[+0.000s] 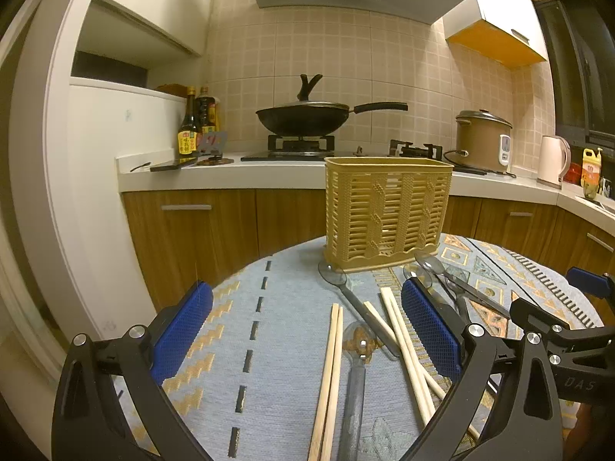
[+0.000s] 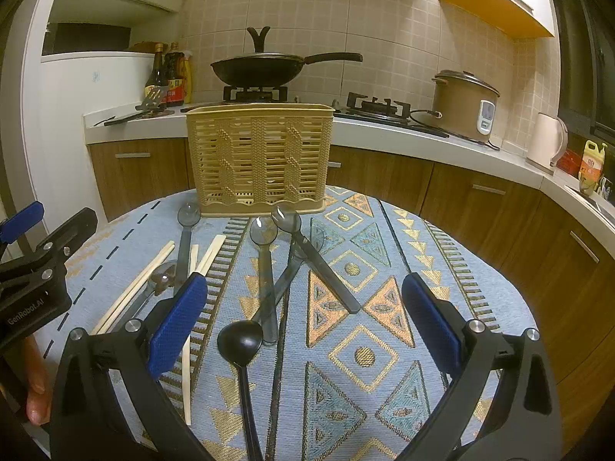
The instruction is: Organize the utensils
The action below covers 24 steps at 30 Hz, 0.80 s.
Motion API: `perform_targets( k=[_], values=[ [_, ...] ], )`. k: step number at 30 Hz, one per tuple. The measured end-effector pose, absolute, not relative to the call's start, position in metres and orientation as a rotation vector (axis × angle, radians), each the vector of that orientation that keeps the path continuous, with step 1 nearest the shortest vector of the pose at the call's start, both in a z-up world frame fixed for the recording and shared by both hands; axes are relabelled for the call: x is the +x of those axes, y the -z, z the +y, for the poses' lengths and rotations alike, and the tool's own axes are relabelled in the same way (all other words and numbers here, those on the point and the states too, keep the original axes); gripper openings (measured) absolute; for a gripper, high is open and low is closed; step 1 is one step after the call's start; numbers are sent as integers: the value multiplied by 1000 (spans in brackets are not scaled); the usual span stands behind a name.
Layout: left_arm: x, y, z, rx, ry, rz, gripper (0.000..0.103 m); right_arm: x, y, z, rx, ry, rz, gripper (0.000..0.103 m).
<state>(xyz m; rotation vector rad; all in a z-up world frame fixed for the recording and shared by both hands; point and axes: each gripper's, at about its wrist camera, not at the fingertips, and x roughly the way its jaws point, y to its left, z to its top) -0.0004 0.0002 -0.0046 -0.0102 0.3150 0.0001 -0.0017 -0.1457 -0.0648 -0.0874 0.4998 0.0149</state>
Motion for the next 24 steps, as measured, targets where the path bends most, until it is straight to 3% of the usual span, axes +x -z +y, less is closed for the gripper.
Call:
perform_targets(
  k=[24],
  values=[
    [1, 4, 1, -16, -1, 329, 95, -2, 65, -144, -94, -14, 503, 96]
  ],
)
